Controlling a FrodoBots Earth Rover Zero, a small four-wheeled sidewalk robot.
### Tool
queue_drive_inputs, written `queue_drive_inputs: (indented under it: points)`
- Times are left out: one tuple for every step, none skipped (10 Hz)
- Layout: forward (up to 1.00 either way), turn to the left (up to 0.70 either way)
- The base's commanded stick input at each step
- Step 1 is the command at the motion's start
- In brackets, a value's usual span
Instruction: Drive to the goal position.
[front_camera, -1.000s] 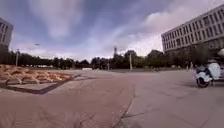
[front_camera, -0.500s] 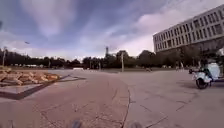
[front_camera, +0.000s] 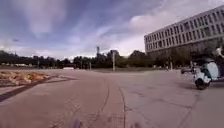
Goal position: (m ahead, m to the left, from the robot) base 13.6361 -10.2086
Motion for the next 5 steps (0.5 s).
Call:
queue_drive_inputs:
  points:
    - [1.0,-0.3]
    - [1.0,-0.3]
    - [1.0,-0.3]
    - [1.0,-0.3]
    - [1.0,-0.3]
